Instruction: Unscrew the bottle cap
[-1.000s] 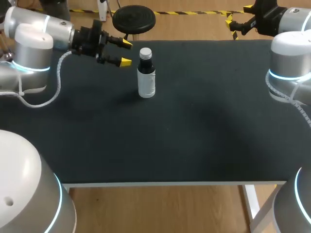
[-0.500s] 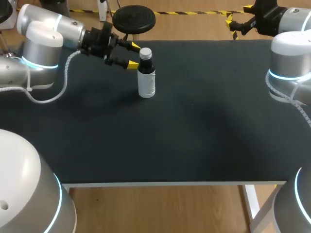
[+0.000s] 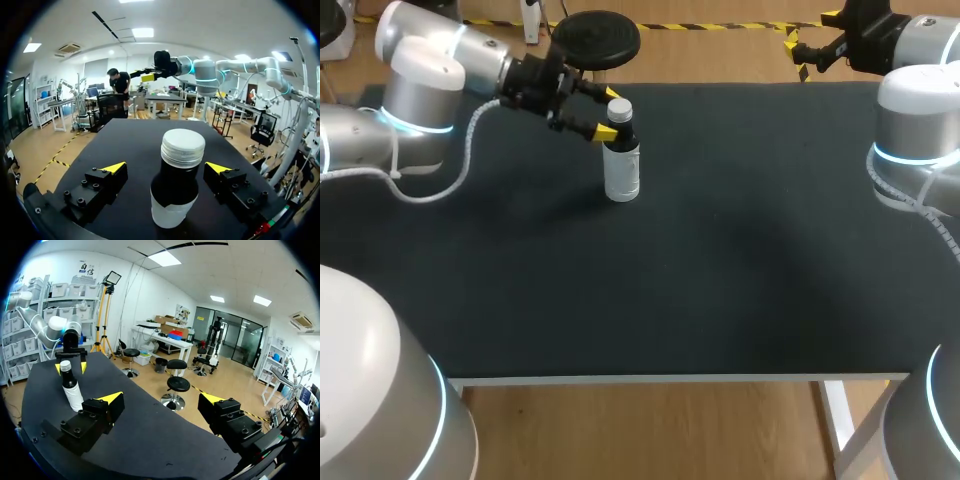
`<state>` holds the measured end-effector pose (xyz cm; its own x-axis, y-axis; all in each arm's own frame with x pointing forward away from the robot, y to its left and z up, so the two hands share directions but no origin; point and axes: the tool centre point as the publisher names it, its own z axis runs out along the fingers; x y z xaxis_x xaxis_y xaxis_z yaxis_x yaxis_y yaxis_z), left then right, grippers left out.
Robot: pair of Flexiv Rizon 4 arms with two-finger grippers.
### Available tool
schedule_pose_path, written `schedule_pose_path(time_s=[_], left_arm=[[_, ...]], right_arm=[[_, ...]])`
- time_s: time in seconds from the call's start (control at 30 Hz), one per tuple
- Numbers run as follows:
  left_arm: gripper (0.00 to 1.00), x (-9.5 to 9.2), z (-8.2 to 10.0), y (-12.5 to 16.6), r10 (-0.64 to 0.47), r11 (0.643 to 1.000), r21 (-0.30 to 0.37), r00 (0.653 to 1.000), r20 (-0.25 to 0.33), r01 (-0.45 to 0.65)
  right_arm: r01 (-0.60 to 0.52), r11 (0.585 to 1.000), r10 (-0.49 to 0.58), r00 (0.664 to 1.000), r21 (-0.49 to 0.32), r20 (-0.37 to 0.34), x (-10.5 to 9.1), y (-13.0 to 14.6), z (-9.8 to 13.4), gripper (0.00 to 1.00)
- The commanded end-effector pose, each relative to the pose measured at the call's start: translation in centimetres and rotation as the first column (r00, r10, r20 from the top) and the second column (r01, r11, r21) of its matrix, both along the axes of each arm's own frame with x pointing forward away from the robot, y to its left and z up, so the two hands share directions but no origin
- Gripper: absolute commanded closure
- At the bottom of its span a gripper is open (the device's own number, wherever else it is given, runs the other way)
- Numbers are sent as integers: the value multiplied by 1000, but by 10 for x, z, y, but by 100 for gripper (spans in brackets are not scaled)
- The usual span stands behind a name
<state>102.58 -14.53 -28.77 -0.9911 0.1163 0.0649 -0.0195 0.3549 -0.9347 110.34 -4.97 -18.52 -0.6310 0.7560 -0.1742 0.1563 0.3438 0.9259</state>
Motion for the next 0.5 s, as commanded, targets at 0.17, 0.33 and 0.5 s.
schedule_pose_path(time_s=[0.17, 0.33, 0.5], left_arm=[[0, 1, -4, -11, -23, 1000, -11, 1000, -11, 23], [0, -3, -6, -11, -1, 999, -41, 1000, -27, 0], [0, -4, -7, -12, 2, 999, -53, 999, -32, -3]], right_arm=[[-1, 1000, 1, 1000, -1, -2, 1, 0, 1, 0], [-1, 1000, 1, 1000, -1, -2, 1, 0, 1, 0], [-1, 1000, 1, 1000, -1, -2, 1, 0, 1, 0]])
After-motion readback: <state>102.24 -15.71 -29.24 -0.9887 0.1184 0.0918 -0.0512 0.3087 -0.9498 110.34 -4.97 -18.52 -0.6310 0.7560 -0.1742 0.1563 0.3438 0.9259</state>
